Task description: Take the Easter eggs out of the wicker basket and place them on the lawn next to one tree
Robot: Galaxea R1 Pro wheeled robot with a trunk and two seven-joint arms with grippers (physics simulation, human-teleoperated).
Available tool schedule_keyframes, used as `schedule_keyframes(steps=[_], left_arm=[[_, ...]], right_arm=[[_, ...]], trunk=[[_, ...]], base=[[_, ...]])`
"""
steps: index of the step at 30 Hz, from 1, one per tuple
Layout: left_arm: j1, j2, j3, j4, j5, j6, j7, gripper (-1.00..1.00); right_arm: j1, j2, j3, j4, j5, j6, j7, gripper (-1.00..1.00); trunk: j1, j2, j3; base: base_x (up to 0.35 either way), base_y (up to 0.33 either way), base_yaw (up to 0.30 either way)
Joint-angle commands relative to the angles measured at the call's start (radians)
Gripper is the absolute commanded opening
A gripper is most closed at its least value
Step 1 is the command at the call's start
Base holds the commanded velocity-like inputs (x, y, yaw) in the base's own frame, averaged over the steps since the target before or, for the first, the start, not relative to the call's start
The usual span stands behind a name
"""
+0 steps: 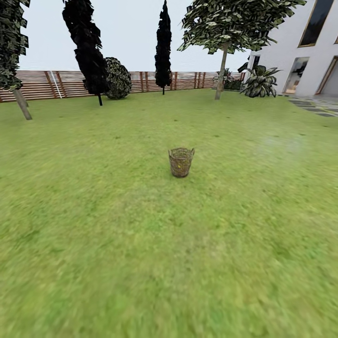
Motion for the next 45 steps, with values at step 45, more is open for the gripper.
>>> schedule_keyframes(steps=[45], left_arm=[[0.001,0.0,0.0,-0.002,0.001,-0.001,0.0,1.0]], right_arm=[[0.0,-0.003,0.004,0.008,0.012,-0.001,-0.001,1.0]], trunk=[[0.001,0.0,0.003]], base=[[0.315,0.0,0.0]])
